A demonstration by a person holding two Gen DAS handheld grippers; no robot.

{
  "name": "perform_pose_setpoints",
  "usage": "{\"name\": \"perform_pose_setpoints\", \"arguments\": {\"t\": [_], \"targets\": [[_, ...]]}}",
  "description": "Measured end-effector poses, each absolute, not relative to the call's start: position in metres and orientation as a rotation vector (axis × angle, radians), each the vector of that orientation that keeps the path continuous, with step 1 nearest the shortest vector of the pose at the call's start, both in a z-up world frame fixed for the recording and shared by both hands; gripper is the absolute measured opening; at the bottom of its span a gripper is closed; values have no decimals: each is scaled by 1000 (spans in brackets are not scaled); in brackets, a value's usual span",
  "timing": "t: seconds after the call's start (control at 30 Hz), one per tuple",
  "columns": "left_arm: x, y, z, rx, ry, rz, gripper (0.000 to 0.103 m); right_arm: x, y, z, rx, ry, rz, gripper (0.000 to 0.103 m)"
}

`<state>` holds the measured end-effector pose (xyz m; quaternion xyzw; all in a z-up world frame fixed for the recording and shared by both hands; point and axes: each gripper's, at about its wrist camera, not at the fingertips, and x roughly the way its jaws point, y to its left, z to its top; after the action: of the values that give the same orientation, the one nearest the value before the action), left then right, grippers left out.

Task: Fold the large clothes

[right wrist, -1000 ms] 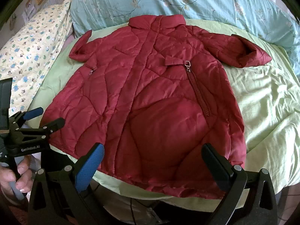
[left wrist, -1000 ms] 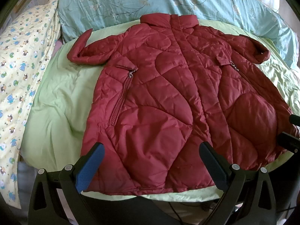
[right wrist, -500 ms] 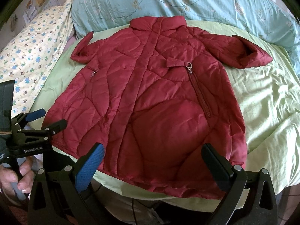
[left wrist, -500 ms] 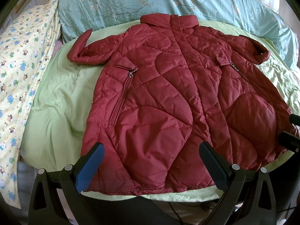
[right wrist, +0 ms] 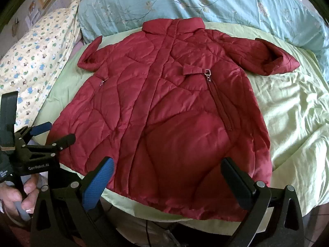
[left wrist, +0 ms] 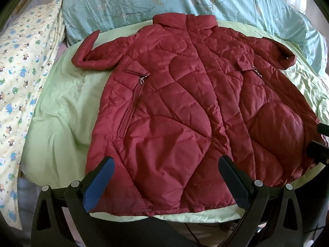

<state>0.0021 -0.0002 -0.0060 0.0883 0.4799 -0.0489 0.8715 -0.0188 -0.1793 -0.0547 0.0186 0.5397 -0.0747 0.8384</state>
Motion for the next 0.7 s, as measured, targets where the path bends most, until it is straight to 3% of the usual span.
{"name": "perform_pose_setpoints", "arguments": {"t": [0.7], "targets": [[46, 11, -27, 118, 1065, -103, 102, 9, -247, -36, 120, 1044, -242, 103]]}}
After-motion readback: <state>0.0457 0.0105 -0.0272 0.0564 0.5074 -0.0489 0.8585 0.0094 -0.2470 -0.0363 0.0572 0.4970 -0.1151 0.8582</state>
